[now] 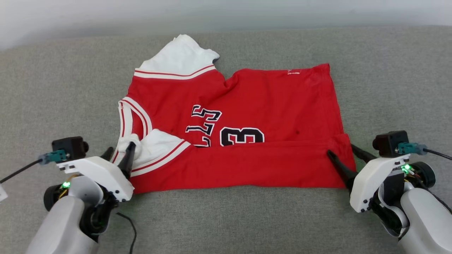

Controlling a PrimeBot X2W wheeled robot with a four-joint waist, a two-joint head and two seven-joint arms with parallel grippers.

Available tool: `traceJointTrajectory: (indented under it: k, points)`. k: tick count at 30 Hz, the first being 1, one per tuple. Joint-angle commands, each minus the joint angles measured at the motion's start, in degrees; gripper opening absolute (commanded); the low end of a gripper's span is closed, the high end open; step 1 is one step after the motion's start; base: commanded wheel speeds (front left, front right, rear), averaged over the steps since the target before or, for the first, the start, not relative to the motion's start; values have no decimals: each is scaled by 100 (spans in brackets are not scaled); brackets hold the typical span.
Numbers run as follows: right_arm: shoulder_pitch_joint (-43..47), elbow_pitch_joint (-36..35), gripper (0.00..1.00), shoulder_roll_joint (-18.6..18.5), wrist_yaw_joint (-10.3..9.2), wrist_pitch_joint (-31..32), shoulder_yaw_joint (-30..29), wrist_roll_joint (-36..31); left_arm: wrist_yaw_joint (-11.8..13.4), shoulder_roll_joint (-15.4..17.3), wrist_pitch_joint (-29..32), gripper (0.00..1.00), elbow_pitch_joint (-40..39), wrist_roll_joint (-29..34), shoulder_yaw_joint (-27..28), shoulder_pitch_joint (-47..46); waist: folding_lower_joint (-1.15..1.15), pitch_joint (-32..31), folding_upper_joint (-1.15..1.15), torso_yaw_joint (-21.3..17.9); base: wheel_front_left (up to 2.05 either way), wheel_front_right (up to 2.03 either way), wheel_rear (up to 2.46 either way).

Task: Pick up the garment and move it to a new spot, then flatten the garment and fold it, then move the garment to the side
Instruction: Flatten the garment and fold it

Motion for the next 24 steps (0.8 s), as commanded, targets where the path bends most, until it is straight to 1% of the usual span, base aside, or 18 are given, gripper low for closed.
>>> traceJointTrajectory:
  k: [1,6,9,12,14,18,19,21,24]
  points:
    - [24,-44,100,-14,-6,-277,12,73,-8,88,-31,100,35,-48,69,-99,-1,-171,0,-64,0,0,0]
    - [283,-271,100,-85,-6,-989,-31,58,19,369,176,100,-27,-165,207,92,-1,-597,0,-183,0,0,0]
    - [483,-467,100,-103,-6,-1295,-180,-32,41,671,587,100,-171,-238,235,251,-1,-850,0,-276,0,0,0]
    - [766,-740,100,-54,-6,-1517,-417,-206,51,1007,1183,100,-462,-316,185,385,-1,-1042,0,-363,0,0,0]
    - [971,-942,100,-8,-6,-1557,-588,-329,39,1268,1713,100,-698,-325,73,469,-1,-1119,0,-402,0,0,0]
    - [1331,-1446,100,105,-6,-1405,-898,-535,28,1710,2802,100,-1133,-450,-168,563,-1,-1147,0,-483,0,0,0]
    - [1331,-1446,100,105,-6,-1405,-898,-535,28,1710,2802,100,-1133,-450,-168,563,-1,-1147,0,-483,0,0,0]
    - [1497,-1704,100,182,-6,-1286,-1013,-633,97,1834,3282,100,-1265,-539,-252,620,-1,-1099,0,-536,0,0,0]
    - [1605,-2065,100,303,-6,-1126,-1104,-743,175,2053,3809,100,-1379,-574,-367,667,-1,-951,0,-673,0,0,0]
